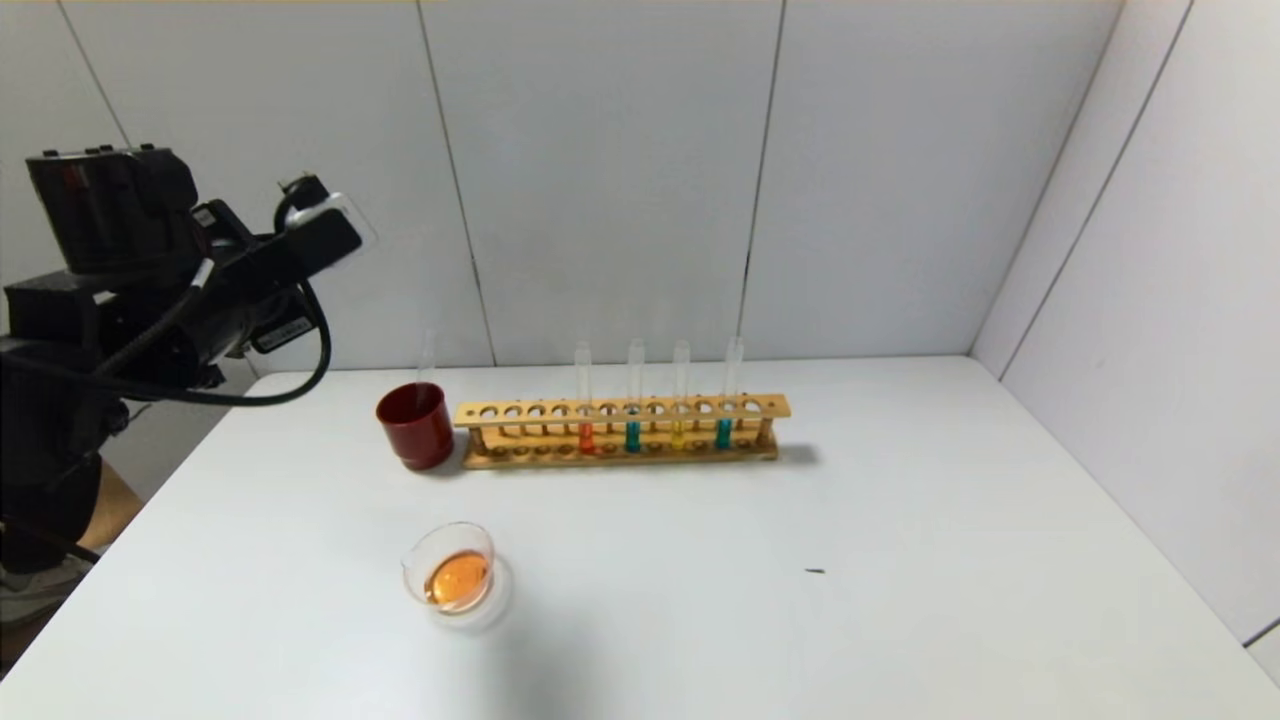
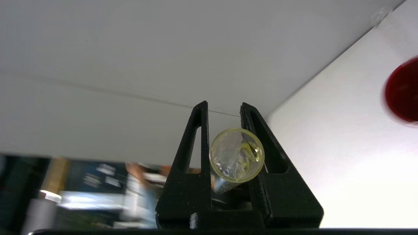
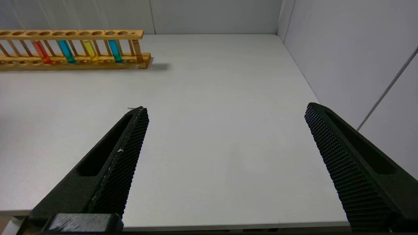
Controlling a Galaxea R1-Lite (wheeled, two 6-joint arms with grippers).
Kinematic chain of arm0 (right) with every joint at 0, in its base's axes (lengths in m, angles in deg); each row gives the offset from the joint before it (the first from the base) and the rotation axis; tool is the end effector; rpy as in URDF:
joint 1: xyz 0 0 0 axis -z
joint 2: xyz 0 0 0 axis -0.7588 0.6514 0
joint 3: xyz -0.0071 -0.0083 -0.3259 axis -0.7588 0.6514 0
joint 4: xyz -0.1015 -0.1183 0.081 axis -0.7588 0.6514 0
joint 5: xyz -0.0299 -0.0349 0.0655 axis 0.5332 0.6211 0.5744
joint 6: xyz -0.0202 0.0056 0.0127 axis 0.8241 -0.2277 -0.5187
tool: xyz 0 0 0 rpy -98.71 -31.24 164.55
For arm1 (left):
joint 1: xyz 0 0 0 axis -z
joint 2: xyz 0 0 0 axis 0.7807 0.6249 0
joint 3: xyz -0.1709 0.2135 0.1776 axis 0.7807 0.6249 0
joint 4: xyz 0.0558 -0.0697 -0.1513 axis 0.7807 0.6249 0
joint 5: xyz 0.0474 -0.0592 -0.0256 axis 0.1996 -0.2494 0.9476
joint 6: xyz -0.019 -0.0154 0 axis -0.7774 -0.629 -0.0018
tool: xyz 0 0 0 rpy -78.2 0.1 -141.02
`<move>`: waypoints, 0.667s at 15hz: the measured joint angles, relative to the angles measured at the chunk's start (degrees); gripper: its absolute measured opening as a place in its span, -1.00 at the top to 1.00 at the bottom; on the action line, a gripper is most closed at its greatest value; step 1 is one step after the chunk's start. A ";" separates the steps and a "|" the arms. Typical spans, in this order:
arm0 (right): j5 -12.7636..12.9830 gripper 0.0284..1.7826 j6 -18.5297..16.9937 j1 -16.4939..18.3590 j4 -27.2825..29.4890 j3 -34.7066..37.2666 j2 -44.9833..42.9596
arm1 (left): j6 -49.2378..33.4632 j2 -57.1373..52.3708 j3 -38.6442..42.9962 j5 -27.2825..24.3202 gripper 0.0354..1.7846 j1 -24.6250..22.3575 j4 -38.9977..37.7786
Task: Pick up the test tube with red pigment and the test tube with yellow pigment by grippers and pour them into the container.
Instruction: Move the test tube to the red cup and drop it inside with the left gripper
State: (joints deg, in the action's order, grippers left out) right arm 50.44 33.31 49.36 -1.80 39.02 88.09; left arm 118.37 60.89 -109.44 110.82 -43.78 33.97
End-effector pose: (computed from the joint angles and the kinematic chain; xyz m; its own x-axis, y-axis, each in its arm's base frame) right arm -0.0629 0.0000 0.0750 1.0000 0.0042 -0.0044 -0.0041 1.0000 0.0033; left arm 0.2958 -0.0303 0.2849 0.9697 0.2353 -0.0659 -0.0614 0.4955 0.8664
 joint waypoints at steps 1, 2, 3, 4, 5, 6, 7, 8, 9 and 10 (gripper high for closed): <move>0.02 -0.96 0.00 0.00 0.00 0.00 0.00 | -6.75 0.06 -2.89 -0.91 0.63 -0.39 4.69; 0.02 -0.96 0.00 0.00 0.00 0.00 0.00 | -14.86 0.17 -5.97 -3.30 0.63 -0.68 10.15; 0.00 -0.96 0.00 0.00 0.00 0.00 0.00 | -22.92 0.27 -8.46 -6.60 0.63 -0.91 14.92; 0.02 -0.96 0.00 0.00 0.00 0.00 0.00 | -30.16 0.38 -10.28 -10.45 0.63 -1.05 17.92; 0.00 -0.96 0.00 0.00 0.00 0.00 0.00 | -36.80 0.61 -11.46 -14.12 0.63 -1.27 19.30; 0.00 -0.96 0.02 0.00 0.00 0.00 0.00 | -42.59 1.16 -12.07 -17.13 0.63 -1.71 18.80; 0.02 -0.96 0.02 0.00 0.00 0.00 0.00 | -46.98 1.88 -12.13 -19.63 0.63 -2.47 17.29; 0.02 -0.96 0.00 0.00 0.00 0.00 0.00 | -49.74 2.86 -11.96 -21.91 0.63 -3.52 15.56; 0.00 -0.96 0.00 0.00 0.02 0.00 0.00 | -50.66 4.13 -11.72 -23.88 0.63 -4.49 14.01; 0.02 -0.96 0.00 0.00 0.00 0.00 0.00 | -50.99 5.49 -11.46 -25.12 0.63 -5.18 12.19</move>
State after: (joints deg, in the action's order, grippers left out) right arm 50.46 33.31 49.36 -1.80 39.02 88.09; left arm 67.38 66.38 -120.90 85.70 -48.96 46.16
